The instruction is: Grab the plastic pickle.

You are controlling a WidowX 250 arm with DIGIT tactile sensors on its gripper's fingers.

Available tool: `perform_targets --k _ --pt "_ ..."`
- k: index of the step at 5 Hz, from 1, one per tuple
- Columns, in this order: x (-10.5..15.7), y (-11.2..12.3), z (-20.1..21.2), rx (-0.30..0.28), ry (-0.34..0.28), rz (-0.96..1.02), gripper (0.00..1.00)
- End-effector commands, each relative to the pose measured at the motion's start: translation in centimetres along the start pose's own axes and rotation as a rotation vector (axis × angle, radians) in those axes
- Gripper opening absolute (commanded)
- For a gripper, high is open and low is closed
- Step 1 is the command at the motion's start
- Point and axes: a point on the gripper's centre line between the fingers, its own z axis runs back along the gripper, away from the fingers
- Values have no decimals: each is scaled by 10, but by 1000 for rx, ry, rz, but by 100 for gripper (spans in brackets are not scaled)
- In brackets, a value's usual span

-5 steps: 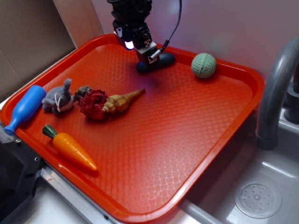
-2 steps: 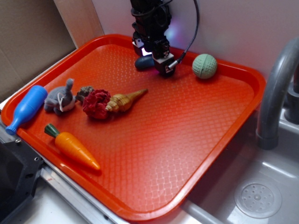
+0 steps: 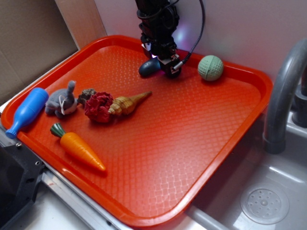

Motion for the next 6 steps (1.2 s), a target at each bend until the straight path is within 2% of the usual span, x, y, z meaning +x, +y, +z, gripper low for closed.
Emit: perform_targets --k 1,2,3,4,5,6 --pt "-42 -11 52 -77 13 -9 0" --pt "-56 -4 100 -126 -49 -11 0" --pt "-52 24 110 -219 -22 49 0" --pt "-59 26 128 -251 -9 96 0" --pt "-70 15 151 -275 60 262 0" --pt "-83 -5 179 -186 21 369 0"
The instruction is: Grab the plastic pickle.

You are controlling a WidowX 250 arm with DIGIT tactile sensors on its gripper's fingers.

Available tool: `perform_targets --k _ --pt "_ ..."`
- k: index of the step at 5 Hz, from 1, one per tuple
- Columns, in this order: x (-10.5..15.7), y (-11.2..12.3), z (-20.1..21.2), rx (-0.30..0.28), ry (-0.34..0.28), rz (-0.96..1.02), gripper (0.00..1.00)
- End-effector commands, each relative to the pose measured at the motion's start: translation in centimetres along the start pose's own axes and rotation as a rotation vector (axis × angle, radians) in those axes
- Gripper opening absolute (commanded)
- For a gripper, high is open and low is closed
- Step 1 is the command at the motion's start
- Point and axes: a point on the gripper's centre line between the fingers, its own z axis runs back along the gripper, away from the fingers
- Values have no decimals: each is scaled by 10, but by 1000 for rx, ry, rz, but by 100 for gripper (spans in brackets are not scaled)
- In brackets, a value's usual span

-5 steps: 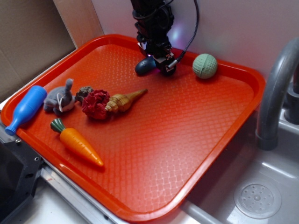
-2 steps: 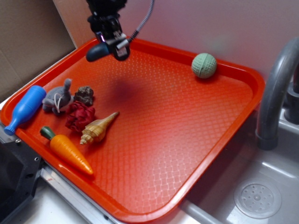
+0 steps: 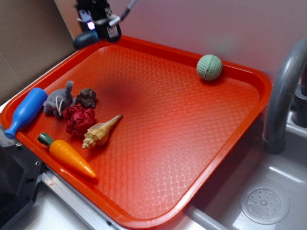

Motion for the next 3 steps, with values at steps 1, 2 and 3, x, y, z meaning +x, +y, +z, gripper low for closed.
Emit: perform_targets --k 1,2,3 --pt "-22 -42 60 119 -172 165 0" --pt "-17 -51 69 142 -169 181 0" --pt "-13 -50 57 152 -161 187 0"
